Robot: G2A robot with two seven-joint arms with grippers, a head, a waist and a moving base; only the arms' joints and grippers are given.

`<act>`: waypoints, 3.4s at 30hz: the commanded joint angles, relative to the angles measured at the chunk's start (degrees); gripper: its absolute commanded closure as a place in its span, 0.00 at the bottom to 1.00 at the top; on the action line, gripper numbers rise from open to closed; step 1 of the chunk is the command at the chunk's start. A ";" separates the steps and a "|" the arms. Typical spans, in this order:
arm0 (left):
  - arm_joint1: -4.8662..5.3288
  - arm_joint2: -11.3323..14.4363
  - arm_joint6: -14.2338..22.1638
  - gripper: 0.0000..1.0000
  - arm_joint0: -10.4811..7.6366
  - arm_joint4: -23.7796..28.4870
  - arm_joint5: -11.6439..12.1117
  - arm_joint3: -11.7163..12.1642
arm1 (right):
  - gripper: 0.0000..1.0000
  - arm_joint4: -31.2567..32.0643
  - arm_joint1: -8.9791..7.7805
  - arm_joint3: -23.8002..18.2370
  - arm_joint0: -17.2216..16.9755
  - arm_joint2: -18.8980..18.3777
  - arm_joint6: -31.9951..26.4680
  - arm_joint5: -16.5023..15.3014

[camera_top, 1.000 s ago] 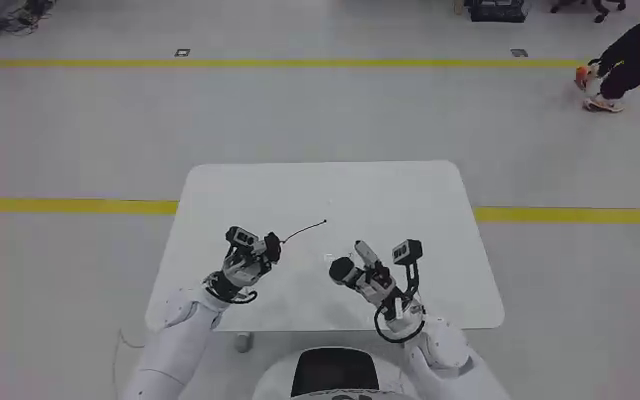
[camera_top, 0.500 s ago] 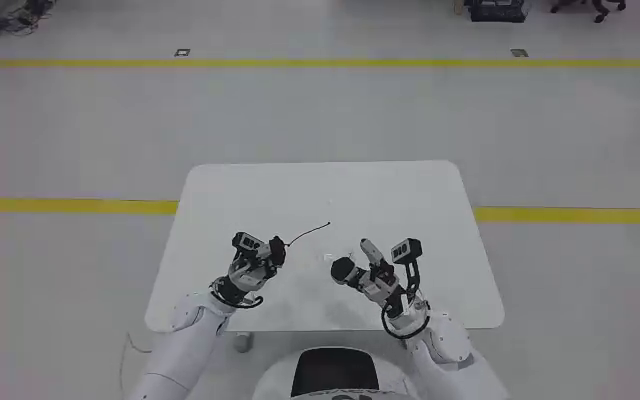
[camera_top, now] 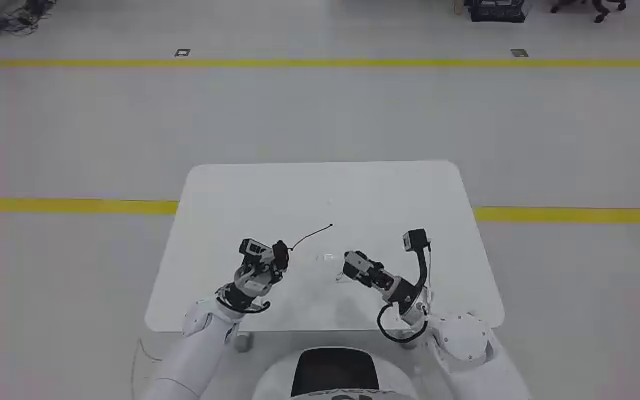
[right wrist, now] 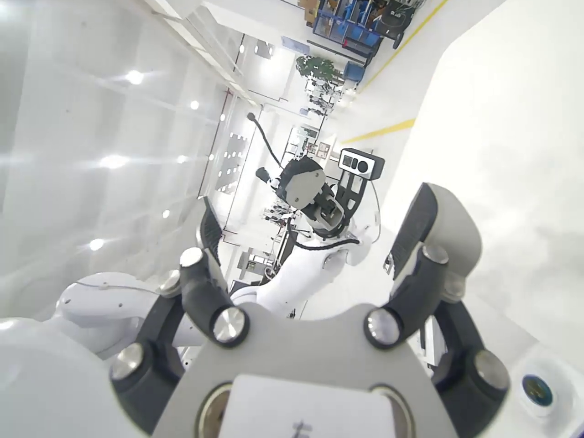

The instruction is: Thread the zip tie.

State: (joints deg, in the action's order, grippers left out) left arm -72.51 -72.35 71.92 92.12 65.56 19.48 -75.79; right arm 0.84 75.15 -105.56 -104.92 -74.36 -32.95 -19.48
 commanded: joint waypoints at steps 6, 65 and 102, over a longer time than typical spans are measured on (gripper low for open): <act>-0.04 0.35 -1.57 1.00 0.10 -0.73 0.00 -0.71 | 0.00 2.59 -0.12 -1.03 0.91 0.32 -0.17 0.00; -0.52 4.45 -3.45 1.00 2.31 1.29 -5.38 -2.16 | 0.82 8.49 -10.27 1.39 14.31 16.28 15.52 0.00; 0.01 6.23 -3.36 1.00 1.40 0.63 -4.23 -1.05 | 1.00 10.44 -15.53 0.41 17.71 23.38 24.04 0.00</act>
State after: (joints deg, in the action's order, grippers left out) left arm -72.50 -66.14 68.53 93.53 66.02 15.19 -76.83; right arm 11.36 59.78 -105.17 -87.33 -51.21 -9.15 -19.48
